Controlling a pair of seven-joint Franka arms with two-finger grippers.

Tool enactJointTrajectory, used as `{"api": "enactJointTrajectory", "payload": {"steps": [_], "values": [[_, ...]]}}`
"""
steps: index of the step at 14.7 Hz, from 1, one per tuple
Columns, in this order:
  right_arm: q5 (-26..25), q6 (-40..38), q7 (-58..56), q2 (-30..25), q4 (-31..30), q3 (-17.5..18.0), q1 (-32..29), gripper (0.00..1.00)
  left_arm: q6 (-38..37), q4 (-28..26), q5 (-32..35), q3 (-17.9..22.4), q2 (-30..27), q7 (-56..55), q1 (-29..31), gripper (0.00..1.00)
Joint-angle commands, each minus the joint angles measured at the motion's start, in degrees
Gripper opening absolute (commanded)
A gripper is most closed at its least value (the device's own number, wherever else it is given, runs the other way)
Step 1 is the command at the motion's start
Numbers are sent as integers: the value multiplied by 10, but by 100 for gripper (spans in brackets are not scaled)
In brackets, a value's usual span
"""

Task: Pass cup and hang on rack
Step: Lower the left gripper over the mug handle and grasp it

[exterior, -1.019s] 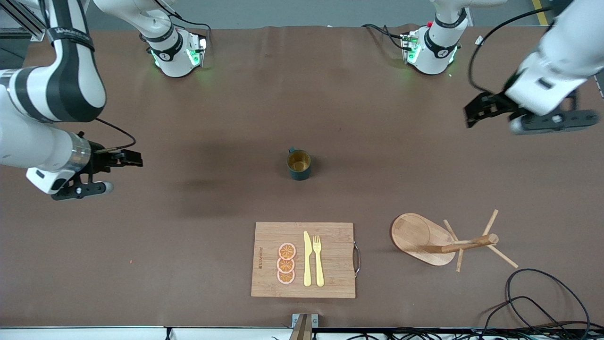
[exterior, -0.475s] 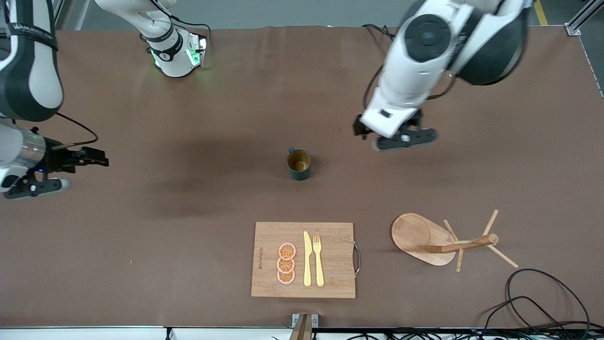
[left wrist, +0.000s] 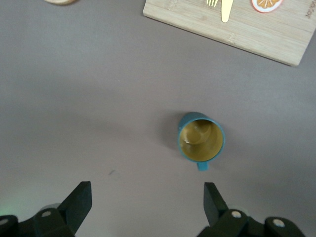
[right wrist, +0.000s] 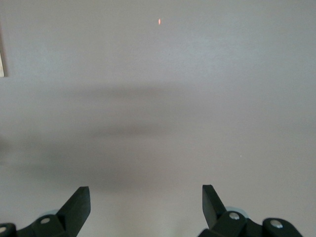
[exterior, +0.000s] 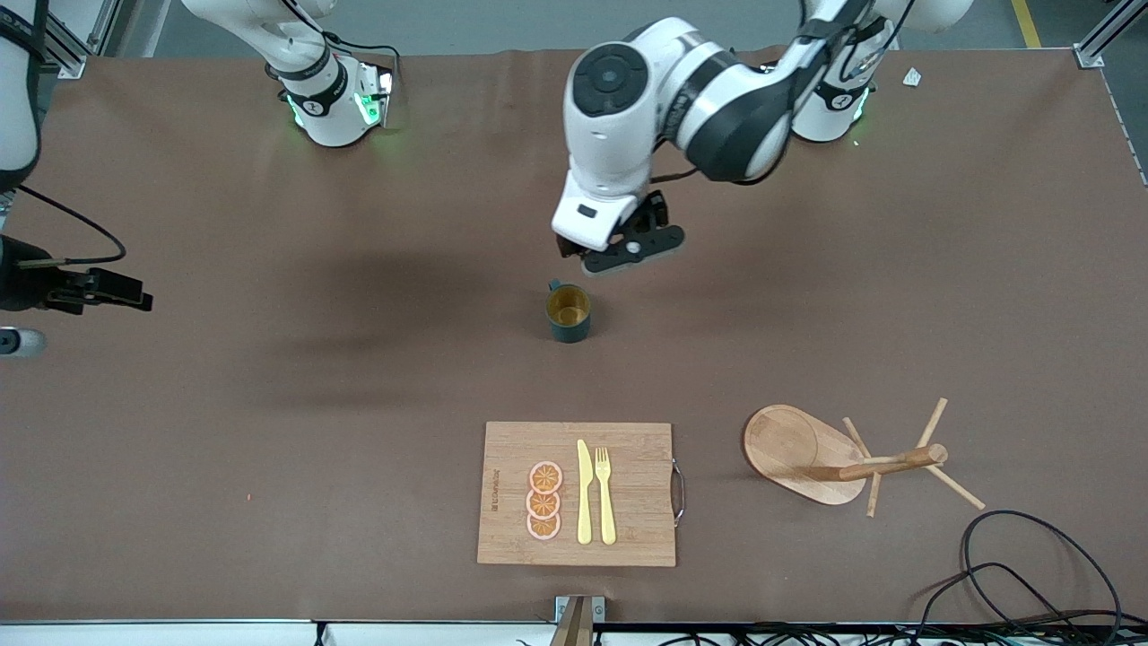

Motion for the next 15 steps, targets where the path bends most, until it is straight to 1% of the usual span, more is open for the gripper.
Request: {"api": "enactJointTrajectory", "payload": {"steps": [1,3,5,7,8,9,11,14,15], "values": [[-7,-18,12,10,24,13,-19,100,38,20,44,7,49,-97,-53,100],[-15,-19,7,9,31,12,-20,100,67,21,92,8,83,-167,-85,100],[-36,-19,6,9,31,14,-14,100,71,20,153,7,117,-222,-121,100],[-39,-20,11,8,32,16,-11,100,71,16,216,7,147,-292,-159,100],[-31,-21,10,8,33,16,-12,100,71,13,250,7,158,-335,-172,100],[-29,-23,10,7,35,17,-12,100,71,0,292,6,168,-377,-180,100],[-29,-49,13,5,36,17,-12,100,71,-42,361,6,170,-439,-214,100],[-4,-71,16,-9,29,13,-17,100,70,-91,427,7,170,-480,-243,100],[-2,-77,18,-15,25,13,-17,100,70,-101,453,6,170,-499,-244,100]]}}
